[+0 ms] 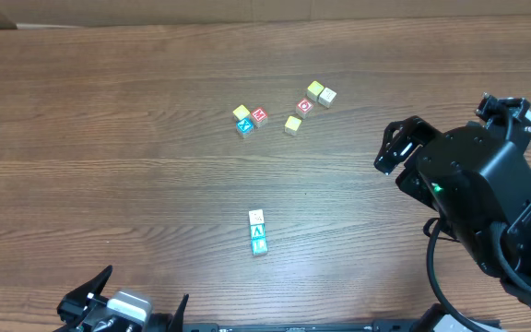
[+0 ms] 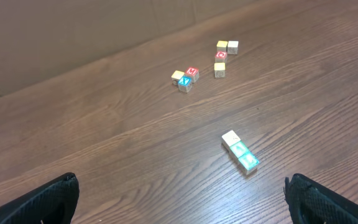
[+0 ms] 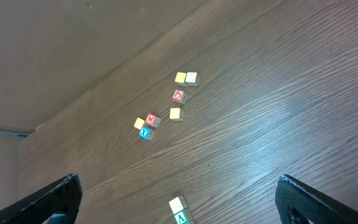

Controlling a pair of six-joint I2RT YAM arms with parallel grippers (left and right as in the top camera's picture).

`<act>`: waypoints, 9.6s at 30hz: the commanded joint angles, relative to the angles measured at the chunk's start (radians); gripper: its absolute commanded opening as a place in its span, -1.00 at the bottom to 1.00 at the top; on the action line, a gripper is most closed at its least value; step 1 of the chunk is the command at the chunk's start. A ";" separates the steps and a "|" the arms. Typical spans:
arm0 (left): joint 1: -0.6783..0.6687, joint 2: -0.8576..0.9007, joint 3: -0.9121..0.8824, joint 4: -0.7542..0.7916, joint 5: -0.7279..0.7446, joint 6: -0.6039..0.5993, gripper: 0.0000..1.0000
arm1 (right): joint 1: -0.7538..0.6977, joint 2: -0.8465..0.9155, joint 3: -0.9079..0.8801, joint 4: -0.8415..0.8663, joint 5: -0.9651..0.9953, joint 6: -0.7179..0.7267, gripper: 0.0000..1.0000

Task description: Flip 5 blocks

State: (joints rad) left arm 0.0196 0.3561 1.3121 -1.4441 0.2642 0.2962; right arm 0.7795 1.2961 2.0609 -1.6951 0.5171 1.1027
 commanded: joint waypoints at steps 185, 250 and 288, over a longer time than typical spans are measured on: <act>-0.123 -0.353 -1.275 1.400 -0.505 -1.026 1.00 | -0.735 -1.293 -2.042 1.608 -0.331 -0.984 1.00; -0.013 -0.352 -1.307 1.366 -0.271 -0.483 0.99 | -0.735 -1.293 -2.042 1.608 -0.331 -0.984 1.00; -0.013 -0.350 -1.307 1.366 -0.271 -0.483 0.99 | -0.735 -1.293 -2.042 1.608 -0.331 -0.984 1.00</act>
State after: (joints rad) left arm 0.0010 0.0151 0.0090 -0.0788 -0.0181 -0.2054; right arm 0.0410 0.0147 0.0254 -0.0933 0.1833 0.1299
